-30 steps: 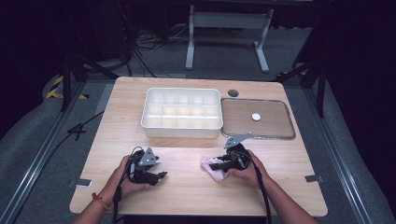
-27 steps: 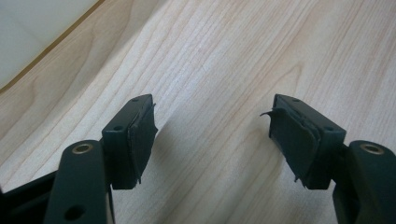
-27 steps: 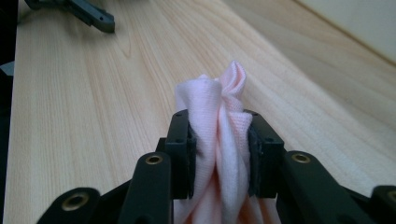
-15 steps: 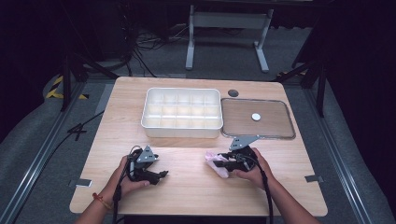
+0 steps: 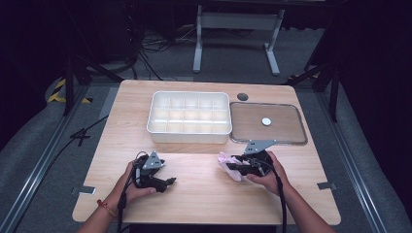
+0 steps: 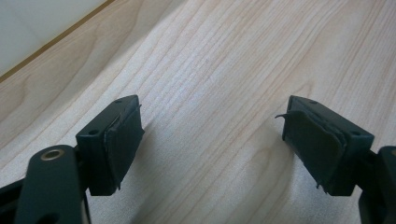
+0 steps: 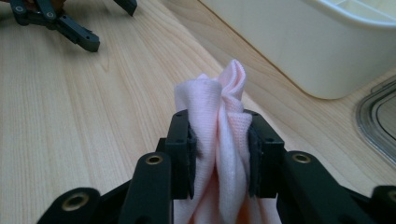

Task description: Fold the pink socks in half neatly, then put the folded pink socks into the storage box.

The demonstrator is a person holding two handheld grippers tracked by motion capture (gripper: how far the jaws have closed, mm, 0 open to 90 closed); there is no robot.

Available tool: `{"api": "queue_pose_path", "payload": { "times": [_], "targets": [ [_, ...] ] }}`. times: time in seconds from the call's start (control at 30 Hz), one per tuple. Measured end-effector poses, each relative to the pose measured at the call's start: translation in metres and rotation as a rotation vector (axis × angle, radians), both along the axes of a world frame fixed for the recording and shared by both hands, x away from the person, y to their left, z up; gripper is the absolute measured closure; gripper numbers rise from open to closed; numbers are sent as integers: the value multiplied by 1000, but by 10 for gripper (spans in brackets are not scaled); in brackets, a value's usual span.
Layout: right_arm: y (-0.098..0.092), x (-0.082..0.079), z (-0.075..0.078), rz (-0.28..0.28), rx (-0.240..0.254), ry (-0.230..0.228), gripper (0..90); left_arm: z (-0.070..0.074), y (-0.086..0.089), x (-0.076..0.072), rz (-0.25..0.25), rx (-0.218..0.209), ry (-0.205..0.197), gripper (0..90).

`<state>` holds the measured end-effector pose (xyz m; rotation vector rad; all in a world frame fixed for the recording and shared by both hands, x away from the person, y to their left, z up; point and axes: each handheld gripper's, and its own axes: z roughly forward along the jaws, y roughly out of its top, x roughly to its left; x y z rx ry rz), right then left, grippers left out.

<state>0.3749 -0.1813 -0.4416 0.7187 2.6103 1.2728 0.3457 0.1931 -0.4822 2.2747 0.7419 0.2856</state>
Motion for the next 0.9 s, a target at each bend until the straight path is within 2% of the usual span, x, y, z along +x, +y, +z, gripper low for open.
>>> {"api": "queue_pose_path", "payload": {
  "times": [0.63,0.9],
  "targets": [
    [-7,-1,9,-27,-1,-69,666,0,0,-1,6,2,-5,199],
    [-13,3,14,-57,28,-66,658,-1,0,-1,8,-4,-2,199]
  ]
}}
